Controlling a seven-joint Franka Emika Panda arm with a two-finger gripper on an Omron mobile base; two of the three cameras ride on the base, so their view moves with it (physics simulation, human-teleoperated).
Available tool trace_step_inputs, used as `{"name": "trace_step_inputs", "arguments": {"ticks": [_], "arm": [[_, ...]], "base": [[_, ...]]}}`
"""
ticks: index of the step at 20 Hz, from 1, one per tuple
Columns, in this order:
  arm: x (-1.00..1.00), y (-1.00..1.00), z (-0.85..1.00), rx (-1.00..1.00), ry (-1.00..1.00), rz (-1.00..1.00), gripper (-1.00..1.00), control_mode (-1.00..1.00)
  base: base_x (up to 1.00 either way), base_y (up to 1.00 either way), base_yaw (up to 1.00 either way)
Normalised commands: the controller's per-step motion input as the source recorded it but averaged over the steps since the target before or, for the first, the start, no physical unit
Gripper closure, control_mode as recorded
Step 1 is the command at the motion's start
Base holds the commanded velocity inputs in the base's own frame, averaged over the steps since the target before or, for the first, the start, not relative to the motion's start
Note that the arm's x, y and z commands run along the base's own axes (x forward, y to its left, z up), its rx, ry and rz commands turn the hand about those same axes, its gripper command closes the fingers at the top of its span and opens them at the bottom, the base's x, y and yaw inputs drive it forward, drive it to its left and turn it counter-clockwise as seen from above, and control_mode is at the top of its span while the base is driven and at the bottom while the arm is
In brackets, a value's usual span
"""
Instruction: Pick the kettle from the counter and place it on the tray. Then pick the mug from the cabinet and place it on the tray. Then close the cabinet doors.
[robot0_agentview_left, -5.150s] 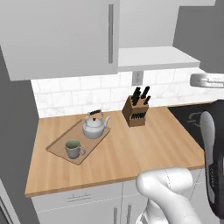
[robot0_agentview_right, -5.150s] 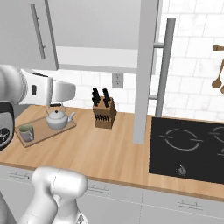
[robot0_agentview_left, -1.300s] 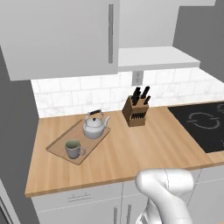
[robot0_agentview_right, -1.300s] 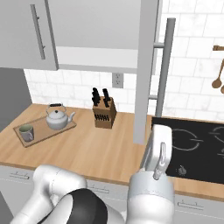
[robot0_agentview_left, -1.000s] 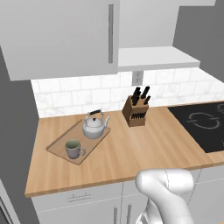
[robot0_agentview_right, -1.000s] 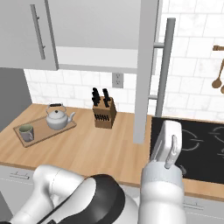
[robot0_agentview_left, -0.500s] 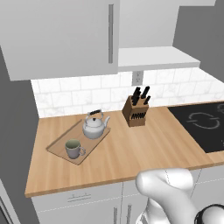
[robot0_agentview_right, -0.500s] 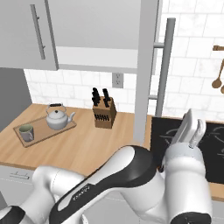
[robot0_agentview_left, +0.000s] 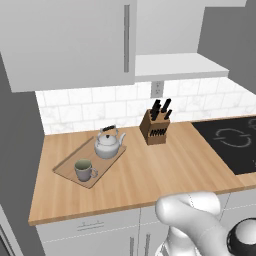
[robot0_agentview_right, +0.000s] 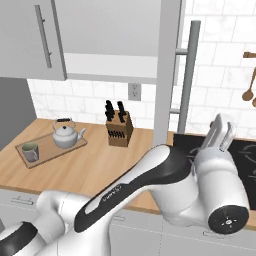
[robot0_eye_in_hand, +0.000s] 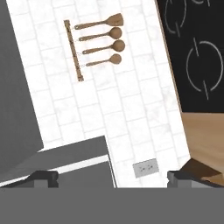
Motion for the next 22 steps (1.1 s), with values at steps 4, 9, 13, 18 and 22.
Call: {"name": "trace_step_inputs", "arguments": {"ticks": [4, 9, 13, 18, 22], "arm": [[0.16, 0.0, 0.0, 0.06, -0.04, 0.1, -1.0, -1.0], [0.05, 0.18, 0.02, 0.03, -0.11, 0.19, -1.0, -1.0], [0.0, 0.38, 0.1, 0.0, -0.12, 0.33, -1.0, -1.0], [-0.02, 0.53, 0.45, 0.0, -0.12, 0.27, -1.0, -1.0], [-0.11, 0.61, 0.64, 0.0, -0.12, 0.17, -1.0, -1.0]], "base": [[0.0, 0.0, 0.0], [0.0, 0.0, 0.0], [0.0, 0.0, 0.0], [0.0, 0.0, 0.0], [0.0, 0.0, 0.0]]}}
